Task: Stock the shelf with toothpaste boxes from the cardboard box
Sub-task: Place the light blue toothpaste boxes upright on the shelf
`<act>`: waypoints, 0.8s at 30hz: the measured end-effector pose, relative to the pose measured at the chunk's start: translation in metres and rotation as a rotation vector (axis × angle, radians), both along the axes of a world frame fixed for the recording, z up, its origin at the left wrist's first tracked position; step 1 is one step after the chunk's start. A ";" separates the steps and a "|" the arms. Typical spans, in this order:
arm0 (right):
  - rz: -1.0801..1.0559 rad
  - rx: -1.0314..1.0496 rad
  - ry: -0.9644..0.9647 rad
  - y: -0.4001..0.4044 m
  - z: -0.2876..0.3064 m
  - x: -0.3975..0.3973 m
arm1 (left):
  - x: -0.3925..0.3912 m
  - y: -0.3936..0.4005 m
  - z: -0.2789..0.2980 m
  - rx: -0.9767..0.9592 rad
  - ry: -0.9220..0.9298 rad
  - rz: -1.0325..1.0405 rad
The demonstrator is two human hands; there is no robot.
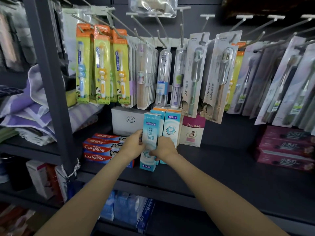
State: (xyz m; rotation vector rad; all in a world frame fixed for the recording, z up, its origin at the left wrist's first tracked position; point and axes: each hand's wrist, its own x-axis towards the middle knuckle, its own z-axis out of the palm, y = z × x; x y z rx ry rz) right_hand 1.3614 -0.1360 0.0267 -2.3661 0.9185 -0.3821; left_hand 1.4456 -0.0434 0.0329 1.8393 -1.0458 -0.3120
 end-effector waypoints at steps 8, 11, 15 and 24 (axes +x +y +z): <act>0.029 -0.076 0.064 -0.002 0.005 -0.003 | 0.000 -0.001 -0.005 -0.015 -0.010 -0.024; 0.040 -0.048 0.055 -0.001 0.006 -0.008 | -0.001 0.002 -0.006 -0.025 0.000 -0.016; 0.092 0.029 0.012 0.001 0.000 -0.017 | 0.005 0.014 -0.005 -0.056 0.000 -0.027; 0.257 -0.013 -0.024 -0.015 0.056 -0.062 | 0.003 0.051 0.034 -0.335 0.511 -0.223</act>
